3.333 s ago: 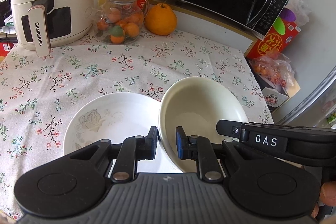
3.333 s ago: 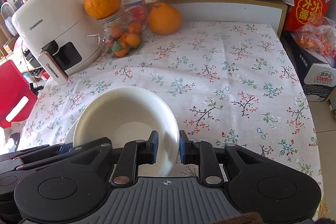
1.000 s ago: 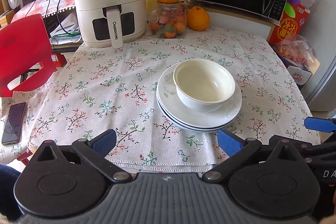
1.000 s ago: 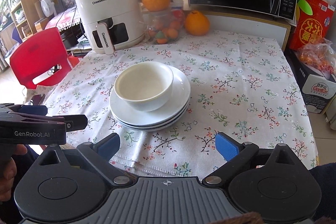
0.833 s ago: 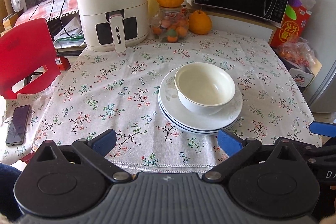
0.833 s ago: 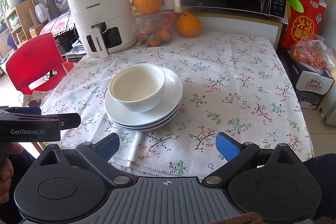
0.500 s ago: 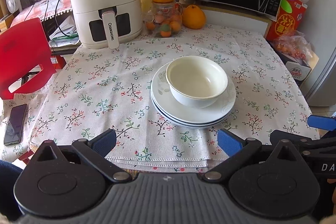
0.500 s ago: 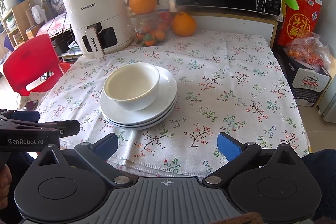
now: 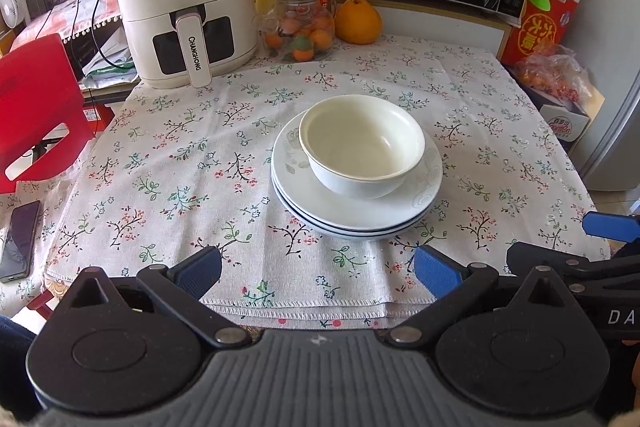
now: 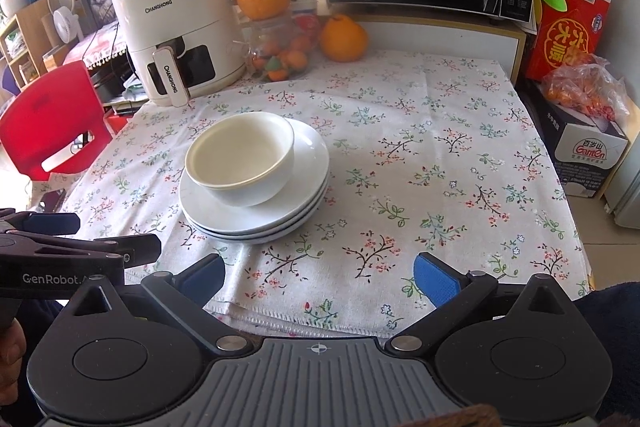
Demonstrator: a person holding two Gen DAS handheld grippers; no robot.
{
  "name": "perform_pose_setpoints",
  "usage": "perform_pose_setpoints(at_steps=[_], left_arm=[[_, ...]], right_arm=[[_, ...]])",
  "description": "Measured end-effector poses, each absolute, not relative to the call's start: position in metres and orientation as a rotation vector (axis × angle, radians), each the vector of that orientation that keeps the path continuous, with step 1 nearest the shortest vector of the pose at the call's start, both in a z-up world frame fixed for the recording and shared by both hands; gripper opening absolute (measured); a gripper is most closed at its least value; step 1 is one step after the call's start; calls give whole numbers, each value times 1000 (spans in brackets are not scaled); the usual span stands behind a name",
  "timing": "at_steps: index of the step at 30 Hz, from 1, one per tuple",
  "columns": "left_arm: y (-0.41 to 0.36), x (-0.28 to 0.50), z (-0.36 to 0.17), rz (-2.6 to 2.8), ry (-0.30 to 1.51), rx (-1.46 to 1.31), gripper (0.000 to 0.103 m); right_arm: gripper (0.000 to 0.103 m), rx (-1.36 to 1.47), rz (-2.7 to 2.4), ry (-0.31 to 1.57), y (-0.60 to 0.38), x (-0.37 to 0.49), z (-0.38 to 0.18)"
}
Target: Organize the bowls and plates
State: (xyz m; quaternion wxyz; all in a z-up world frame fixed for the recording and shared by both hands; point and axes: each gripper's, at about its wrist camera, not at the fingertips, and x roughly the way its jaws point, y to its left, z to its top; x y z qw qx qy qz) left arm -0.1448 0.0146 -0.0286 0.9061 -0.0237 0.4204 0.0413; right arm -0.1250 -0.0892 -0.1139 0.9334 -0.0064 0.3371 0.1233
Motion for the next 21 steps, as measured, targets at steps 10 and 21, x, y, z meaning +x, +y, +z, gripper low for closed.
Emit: perform_pose_setpoints(at_steps=[10,21], left_arm=[[11,-141,-28,79,877,-49,103],[9,-137,-34,65,908,-65,103]], right_arm=[[101,-7,261,688,-90,-122,-113],[101,6,262,698,-92,-120,-115]])
